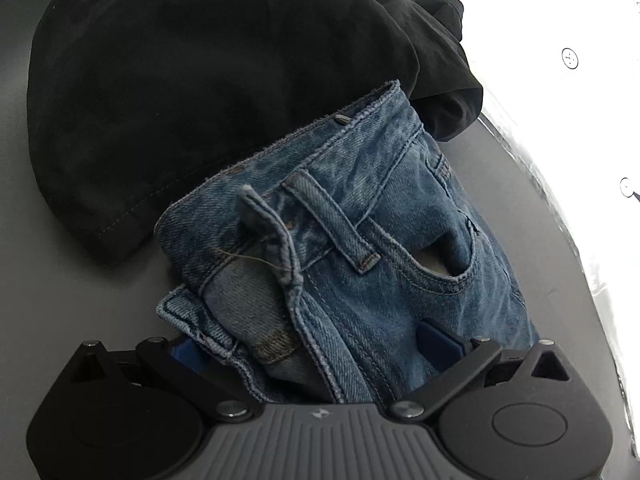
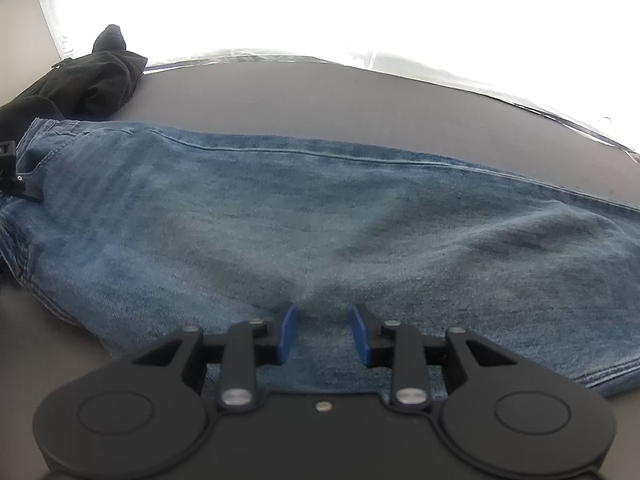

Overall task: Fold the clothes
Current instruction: 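Lift the waistband with the left tool and fold it over onto the legs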

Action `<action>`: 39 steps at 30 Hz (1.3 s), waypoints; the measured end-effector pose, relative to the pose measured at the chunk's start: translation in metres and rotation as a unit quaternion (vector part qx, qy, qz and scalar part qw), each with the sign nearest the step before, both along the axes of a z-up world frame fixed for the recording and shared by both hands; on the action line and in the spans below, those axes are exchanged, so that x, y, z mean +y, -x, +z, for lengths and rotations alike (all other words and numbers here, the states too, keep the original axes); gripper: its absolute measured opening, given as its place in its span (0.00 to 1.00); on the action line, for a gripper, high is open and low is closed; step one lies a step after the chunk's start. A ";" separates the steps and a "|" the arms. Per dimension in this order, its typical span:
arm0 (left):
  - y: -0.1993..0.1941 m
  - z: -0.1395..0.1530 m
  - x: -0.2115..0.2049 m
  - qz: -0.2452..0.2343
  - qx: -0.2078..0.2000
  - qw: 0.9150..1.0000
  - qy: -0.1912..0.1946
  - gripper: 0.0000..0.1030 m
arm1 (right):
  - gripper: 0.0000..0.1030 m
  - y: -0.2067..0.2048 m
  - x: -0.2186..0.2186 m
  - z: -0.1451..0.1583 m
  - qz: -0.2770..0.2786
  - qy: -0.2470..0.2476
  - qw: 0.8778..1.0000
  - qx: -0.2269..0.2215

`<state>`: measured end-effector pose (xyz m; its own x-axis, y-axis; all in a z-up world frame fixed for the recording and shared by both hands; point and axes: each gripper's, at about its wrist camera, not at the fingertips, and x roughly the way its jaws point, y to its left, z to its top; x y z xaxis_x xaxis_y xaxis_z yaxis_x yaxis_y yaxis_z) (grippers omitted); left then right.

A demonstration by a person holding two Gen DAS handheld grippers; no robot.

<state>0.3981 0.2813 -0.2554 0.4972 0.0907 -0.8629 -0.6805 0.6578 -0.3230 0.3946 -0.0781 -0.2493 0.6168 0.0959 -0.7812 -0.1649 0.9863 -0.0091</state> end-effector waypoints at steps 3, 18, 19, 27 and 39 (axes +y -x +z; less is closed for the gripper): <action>-0.003 0.006 -0.007 -0.012 -0.005 1.000 -0.003 0.72 | 0.32 0.002 -0.003 -0.001 0.004 -0.007 1.000 -0.005; 0.017 0.103 -0.065 -0.104 -0.119 0.982 -0.102 0.29 | 0.32 0.011 -0.008 -0.004 0.014 -0.013 0.999 -0.033; 0.017 0.116 -0.077 -0.115 -0.134 0.978 -0.112 0.29 | 0.32 0.010 -0.011 -0.004 0.016 -0.020 0.999 -0.032; -0.001 0.208 -0.239 -0.338 -0.282 0.881 -0.173 0.29 | 0.33 0.009 -0.022 -0.007 0.051 -0.047 0.997 -0.042; 0.018 0.208 -0.348 -0.527 -0.322 0.784 -0.052 0.86 | 0.57 0.013 -0.059 -0.006 0.088 -0.119 0.989 -0.011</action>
<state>0.3797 -0.0669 -0.0475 0.6733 -0.6108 -0.4166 0.5427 0.7909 -0.2826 0.3819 -0.1371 -0.2550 0.5912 0.3829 -0.7099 -0.3369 0.9169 0.2140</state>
